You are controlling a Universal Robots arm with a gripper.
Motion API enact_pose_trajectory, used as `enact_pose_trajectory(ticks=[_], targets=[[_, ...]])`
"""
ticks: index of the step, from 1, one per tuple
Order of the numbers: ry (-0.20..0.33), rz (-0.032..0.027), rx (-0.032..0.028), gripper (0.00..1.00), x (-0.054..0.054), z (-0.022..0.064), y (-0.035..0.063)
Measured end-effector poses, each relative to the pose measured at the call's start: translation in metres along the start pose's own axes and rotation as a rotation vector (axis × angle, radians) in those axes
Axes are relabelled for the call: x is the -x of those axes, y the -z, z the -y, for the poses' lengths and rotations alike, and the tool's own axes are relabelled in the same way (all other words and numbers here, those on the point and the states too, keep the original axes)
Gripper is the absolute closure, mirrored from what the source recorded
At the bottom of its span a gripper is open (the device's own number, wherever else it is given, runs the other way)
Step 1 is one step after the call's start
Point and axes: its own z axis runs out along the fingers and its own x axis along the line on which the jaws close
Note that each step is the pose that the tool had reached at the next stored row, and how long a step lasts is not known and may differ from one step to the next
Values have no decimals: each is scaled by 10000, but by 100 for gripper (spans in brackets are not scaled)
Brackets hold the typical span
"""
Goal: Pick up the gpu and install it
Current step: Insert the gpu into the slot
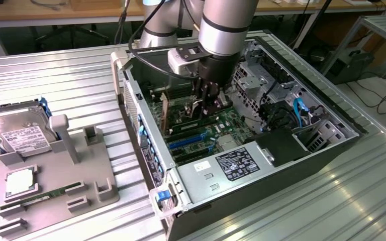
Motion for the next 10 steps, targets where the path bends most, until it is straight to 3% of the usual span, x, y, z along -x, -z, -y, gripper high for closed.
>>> enact_pose_trajectory(ticks=[2,6,10], targets=[[1,-2,-9,72,0,-5,-13],[-81,-7,-85,72,0,-24,-57],[-488,-17,-92,72,-1,-26,-130]])
